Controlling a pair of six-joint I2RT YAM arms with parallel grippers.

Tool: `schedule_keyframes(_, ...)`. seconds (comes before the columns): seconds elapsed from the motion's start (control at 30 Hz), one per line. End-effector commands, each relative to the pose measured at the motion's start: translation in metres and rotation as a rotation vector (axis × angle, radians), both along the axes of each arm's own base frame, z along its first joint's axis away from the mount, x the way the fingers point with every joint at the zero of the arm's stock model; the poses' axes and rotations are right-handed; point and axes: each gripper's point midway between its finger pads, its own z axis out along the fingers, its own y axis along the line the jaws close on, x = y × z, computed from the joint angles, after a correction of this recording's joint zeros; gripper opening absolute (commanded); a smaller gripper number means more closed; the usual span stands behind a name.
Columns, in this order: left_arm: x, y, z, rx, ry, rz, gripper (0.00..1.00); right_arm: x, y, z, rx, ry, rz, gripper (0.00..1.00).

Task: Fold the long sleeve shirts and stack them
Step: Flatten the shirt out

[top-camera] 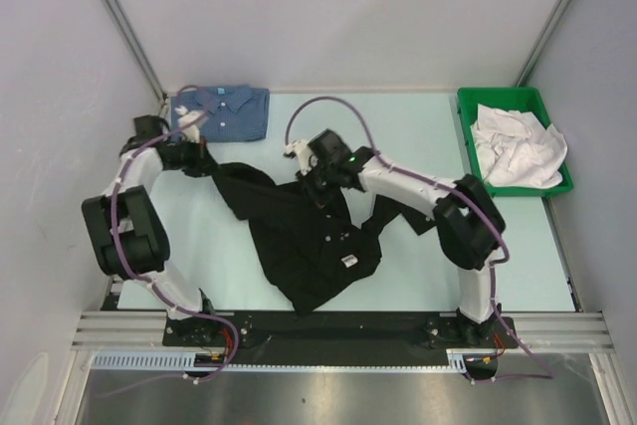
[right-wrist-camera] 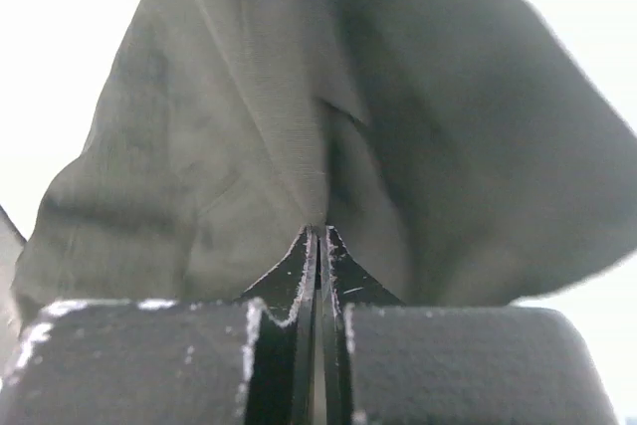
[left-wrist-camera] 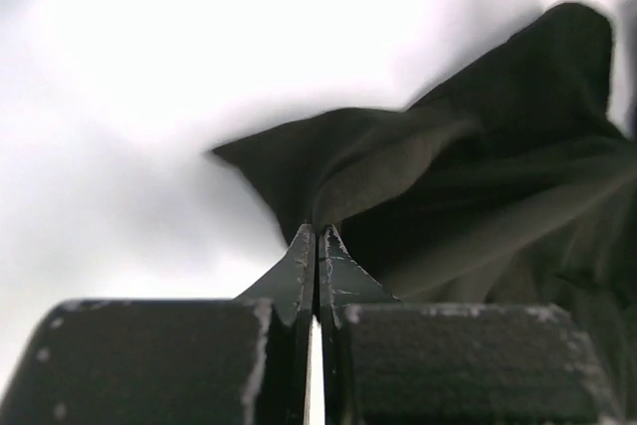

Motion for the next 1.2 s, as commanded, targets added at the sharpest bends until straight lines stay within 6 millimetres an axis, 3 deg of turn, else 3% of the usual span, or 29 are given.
schedule_keyframes(0.0,-0.023,0.013,0.050,-0.099,-0.135,-0.025,0.00,0.016,-0.050,0.067,0.094,-0.031,-0.018,0.00)
schedule_keyframes(0.07,-0.051,0.004,0.034,-0.075,-0.068,-0.095,0.00,0.020,-0.067,0.072,0.106,-0.002,-0.009,0.00)
schedule_keyframes(0.13,-0.084,-0.007,0.006,-0.062,0.029,-0.161,0.00,0.001,-0.081,0.071,0.088,0.066,0.052,0.00)
schedule_keyframes(0.23,-0.128,-0.008,-0.038,0.005,0.178,-0.211,0.03,-0.033,-0.103,0.056,0.024,0.153,0.122,0.00)
schedule_keyframes(0.27,-0.146,-0.003,-0.055,0.044,0.243,-0.217,0.09,-0.052,-0.113,0.041,-0.009,0.212,0.141,0.00)
schedule_keyframes(0.33,-0.163,-0.002,-0.065,0.069,0.283,-0.270,0.20,-0.079,-0.120,0.031,-0.042,0.243,0.212,0.00)
schedule_keyframes(0.37,-0.165,-0.001,-0.064,0.072,0.284,-0.281,0.35,-0.094,-0.130,0.018,-0.087,0.268,0.250,0.00)
schedule_keyframes(0.43,-0.161,-0.001,-0.051,0.037,0.241,-0.285,0.46,-0.112,-0.132,0.011,-0.135,0.255,0.322,0.00)
schedule_keyframes(0.53,-0.125,-0.003,-0.018,-0.020,0.119,-0.230,0.65,-0.118,-0.133,0.003,-0.179,0.235,0.349,0.00)
schedule_keyframes(0.57,-0.109,-0.001,-0.005,-0.029,0.074,-0.205,0.74,-0.116,-0.132,0.003,-0.179,0.235,0.330,0.07)
schedule_keyframes(0.6,-0.092,-0.001,0.004,-0.034,0.014,-0.187,0.76,-0.110,-0.129,0.006,-0.179,0.220,0.316,0.13)
schedule_keyframes(0.63,-0.085,-0.003,0.011,-0.053,0.014,-0.161,0.82,-0.105,-0.129,0.008,-0.172,0.221,0.297,0.18)
schedule_keyframes(0.67,-0.076,-0.004,0.019,-0.042,-0.015,-0.162,0.88,-0.100,-0.127,0.011,-0.159,0.212,0.279,0.34)
schedule_keyframes(0.73,-0.068,-0.018,0.027,-0.025,-0.048,-0.203,0.90,-0.090,-0.123,0.020,-0.116,0.205,0.224,0.48)
schedule_keyframes(0.83,-0.068,-0.041,0.041,0.014,-0.113,-0.281,0.91,-0.080,-0.114,0.037,-0.040,0.148,0.175,0.50)
schedule_keyframes(0.93,-0.074,-0.066,0.050,0.090,-0.198,-0.375,0.92,-0.076,-0.100,0.049,0.042,0.120,0.150,0.50)
schedule_keyframes(0.97,-0.078,-0.071,0.044,0.121,-0.200,-0.394,0.93,-0.075,-0.092,0.051,0.059,0.101,0.158,0.54)
schedule_keyframes(1.0,-0.079,-0.092,0.044,0.152,-0.235,-0.460,0.94,-0.074,-0.089,0.047,0.051,0.100,0.157,0.55)
schedule_keyframes(1.07,-0.081,-0.098,0.030,0.242,-0.222,-0.484,0.95,-0.071,-0.083,0.045,0.043,0.086,0.163,0.55)
schedule_keyframes(1.13,-0.083,-0.117,0.022,0.279,-0.225,-0.538,0.95,-0.071,-0.077,0.039,0.029,0.085,0.170,0.56)
schedule_keyframes(1.17,-0.080,-0.115,0.010,0.332,-0.199,-0.529,0.95,-0.068,-0.072,0.041,0.038,0.066,0.171,0.56)
